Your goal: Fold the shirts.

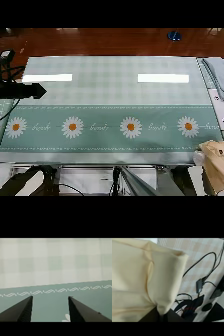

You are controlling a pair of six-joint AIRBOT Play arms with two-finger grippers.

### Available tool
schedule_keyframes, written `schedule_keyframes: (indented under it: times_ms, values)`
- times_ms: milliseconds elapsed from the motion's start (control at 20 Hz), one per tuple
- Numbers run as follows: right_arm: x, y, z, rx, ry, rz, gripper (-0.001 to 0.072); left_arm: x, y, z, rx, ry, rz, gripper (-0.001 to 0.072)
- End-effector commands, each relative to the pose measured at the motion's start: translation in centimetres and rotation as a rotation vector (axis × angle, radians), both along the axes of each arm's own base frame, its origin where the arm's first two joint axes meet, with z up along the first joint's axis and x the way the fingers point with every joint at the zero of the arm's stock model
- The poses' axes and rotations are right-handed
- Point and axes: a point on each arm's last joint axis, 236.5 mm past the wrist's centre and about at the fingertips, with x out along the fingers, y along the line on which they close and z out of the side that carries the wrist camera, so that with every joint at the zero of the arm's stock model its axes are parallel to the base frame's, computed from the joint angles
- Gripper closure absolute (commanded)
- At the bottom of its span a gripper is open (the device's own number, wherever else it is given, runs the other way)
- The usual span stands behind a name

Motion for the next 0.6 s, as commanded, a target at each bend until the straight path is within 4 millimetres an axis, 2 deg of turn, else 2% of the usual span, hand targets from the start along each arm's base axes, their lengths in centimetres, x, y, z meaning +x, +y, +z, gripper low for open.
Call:
schedule_keyframes:
  times_ms: [0, 50, 100, 200, 350, 400, 450, 500, 550]
  values:
    - [-1.1, -1.8, -1.4, 0.031, 0.075, 0.058, 0.0687, 0.0, 0.7, 0.0, 0.001, -0.001, 0.019, 0.0174]
    - [-1.0, -2.4, -1.7, 0.034, 0.078, 0.076, 0.0638, 0.0, 0.7, 0.0, 0.001, -0.001, 0.018, 0.0173]
    - [-1.0, -3.0, -2.0, 0.038, 0.075, 0.099, 0.0525, 0.0, 0.7, 0.0, 0.001, 0.000, 0.018, 0.0174]
    - [-1.4, -3.4, -2.3, 0.052, 0.069, 0.128, 0.0443, 0.0, 0.7, 0.0, 0.002, -0.001, 0.019, 0.0173]
    - [-2.3, -4.0, -2.6, 0.019, 0.047, 0.112, 0.0218, 0.0, 0.7, 0.0, 0.002, 0.000, 0.019, 0.0174]
    - [-2.1, -5.3, -2.7, -0.030, 0.038, 0.138, 0.0209, 0.0, 0.7, 0.0, 0.002, -0.001, 0.019, 0.0173]
    - [-0.8, -7.1, -2.9, -0.105, 0.000, 0.175, 0.0221, 0.1, 0.8, 0.0, 0.006, -0.002, 0.020, 0.0174]
    - [2.2, -9.6, -3.1, -0.193, -0.082, 0.257, 0.0277, 0.2, 1.0, 0.0, 0.012, -0.010, 0.022, 0.0173]
    - [7.8, -13.1, -2.6, -0.308, -0.228, 0.414, 0.0287, 0.6, 1.1, 0.3, 0.016, -0.031, 0.029, 0.0174]
